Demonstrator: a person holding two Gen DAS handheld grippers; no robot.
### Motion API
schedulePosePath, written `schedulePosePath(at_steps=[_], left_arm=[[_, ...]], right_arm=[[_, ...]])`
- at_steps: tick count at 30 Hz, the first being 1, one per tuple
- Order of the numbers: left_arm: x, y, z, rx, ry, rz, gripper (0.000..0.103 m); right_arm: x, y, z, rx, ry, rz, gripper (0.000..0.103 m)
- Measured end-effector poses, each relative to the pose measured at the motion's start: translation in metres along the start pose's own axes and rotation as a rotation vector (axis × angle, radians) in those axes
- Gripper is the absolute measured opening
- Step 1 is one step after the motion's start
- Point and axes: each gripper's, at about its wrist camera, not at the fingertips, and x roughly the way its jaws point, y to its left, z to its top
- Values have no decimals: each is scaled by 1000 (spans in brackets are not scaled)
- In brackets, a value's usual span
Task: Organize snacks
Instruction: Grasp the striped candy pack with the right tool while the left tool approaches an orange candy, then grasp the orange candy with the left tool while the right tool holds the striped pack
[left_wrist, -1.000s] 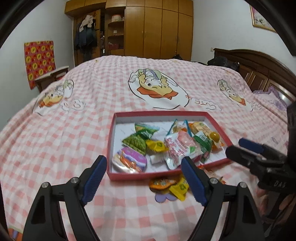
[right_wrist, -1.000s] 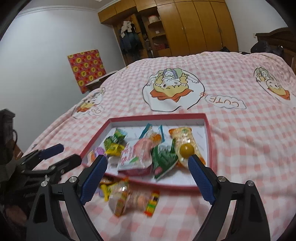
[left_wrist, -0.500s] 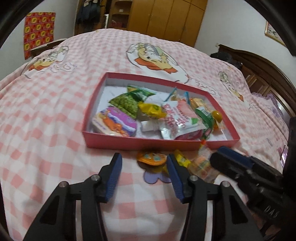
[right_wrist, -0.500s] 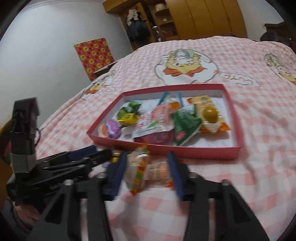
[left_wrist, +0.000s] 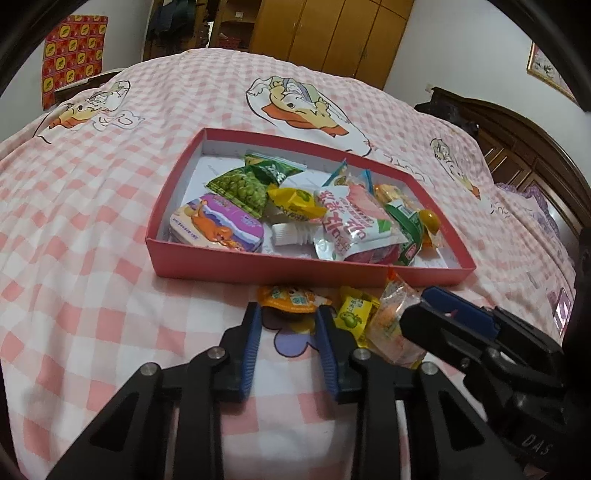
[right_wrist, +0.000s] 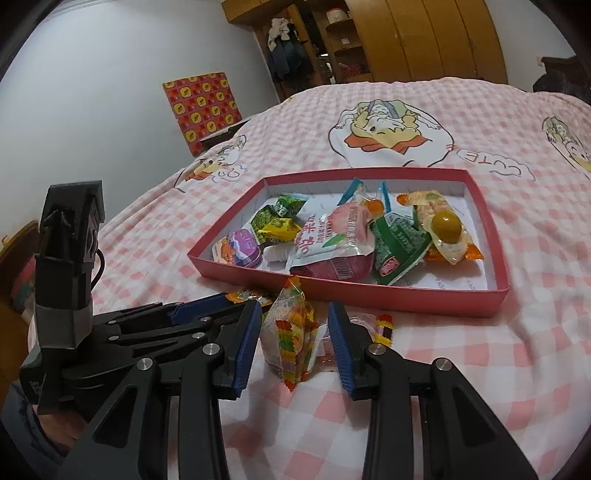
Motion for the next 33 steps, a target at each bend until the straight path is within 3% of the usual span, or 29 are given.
schedulePosePath(at_steps=[6, 9, 22, 23, 24, 33], left_arm=[[0, -1, -1, 4, -6, 7, 29], [-2, -2, -1, 9, -12, 13, 29], [-11, -2, -3, 3, -49, 62, 26], [-12, -1, -4, -5, -53, 61, 24], [-13, 0, -4, -13, -56, 67, 0], [-15, 1, -5, -13, -57, 54, 1]], right_arm=[[5, 11, 0, -47, 17, -23, 38], [5, 10, -1, -47, 11, 0, 21], [0, -7, -1, 43, -13, 100, 18], [-1, -10, -1, 56, -17, 113, 18], [-2, -12, -1, 67, -24, 126, 18], [-6, -20, 0, 109, -49, 164, 18]])
